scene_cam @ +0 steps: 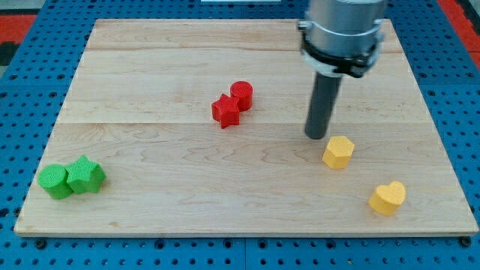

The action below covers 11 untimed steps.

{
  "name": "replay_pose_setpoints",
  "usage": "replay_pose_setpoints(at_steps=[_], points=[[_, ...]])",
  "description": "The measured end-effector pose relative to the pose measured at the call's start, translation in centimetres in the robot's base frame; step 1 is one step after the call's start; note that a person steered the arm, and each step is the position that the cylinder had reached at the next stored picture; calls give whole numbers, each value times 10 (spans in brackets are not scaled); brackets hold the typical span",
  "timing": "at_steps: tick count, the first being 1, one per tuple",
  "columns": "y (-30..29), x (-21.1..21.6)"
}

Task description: Slide the red star close to the yellow hexagon

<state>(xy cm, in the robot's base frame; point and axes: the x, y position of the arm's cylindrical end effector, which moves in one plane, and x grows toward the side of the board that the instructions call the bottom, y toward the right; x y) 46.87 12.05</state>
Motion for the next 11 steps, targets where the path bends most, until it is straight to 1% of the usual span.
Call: replay_pose_setpoints(at_steps=[1,2,3,4,5,6,7,8,9,10,11], points=[[7,43],[13,33],[-50,21],[-91,53],[-174,58],[-221,19],[-248,-25],[-199,-54],[-99,-42],[-52,-21],[-42,-6]])
